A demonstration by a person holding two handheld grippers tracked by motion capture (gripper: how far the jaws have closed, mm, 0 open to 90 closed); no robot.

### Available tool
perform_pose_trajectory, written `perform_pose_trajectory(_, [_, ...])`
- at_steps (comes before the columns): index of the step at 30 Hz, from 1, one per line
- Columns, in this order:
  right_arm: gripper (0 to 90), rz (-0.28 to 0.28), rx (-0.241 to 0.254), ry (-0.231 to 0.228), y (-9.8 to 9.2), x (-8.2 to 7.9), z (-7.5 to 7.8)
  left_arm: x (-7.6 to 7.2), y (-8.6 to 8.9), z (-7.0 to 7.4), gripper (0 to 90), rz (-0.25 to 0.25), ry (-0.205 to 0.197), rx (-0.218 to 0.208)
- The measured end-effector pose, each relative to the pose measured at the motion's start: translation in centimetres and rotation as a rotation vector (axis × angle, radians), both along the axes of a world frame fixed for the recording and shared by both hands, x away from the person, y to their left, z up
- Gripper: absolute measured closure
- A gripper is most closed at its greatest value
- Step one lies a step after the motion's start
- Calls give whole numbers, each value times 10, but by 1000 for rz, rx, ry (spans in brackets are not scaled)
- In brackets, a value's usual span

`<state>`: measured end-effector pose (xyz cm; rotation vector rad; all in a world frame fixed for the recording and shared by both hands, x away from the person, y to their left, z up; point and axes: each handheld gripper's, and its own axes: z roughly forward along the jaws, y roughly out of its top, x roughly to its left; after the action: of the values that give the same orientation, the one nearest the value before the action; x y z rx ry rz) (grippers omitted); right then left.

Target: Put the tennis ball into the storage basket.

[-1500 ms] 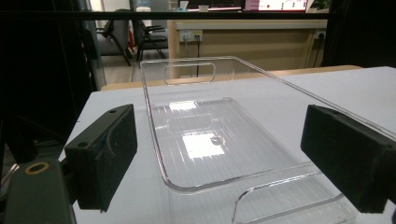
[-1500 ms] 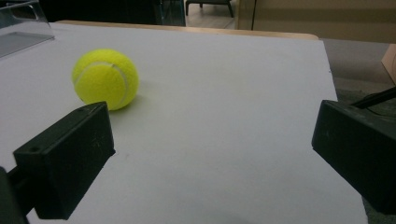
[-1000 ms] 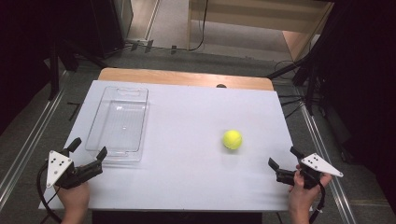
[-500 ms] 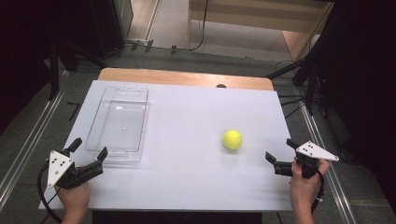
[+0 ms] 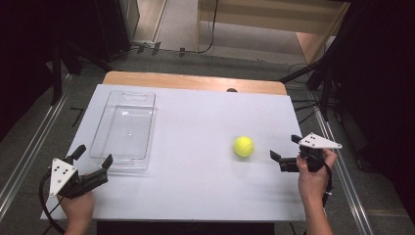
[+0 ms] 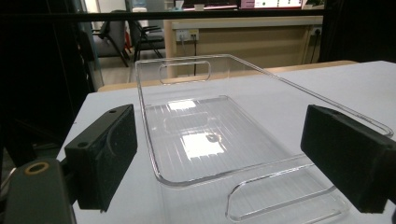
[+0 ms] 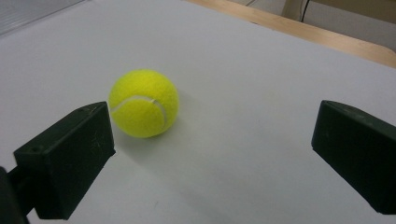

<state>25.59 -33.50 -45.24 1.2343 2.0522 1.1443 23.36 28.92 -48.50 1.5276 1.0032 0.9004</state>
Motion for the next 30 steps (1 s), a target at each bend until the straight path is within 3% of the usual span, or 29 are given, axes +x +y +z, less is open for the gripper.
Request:
perform_pose_trajectory(9, [0, 51, -48, 32, 11, 16, 8, 0, 0, 0, 113, -1, 1, 0])
perform_pose_trajectory(30, [0, 167, -106, 130, 32, 41, 18, 0, -1, 0, 113, -3, -1, 4])
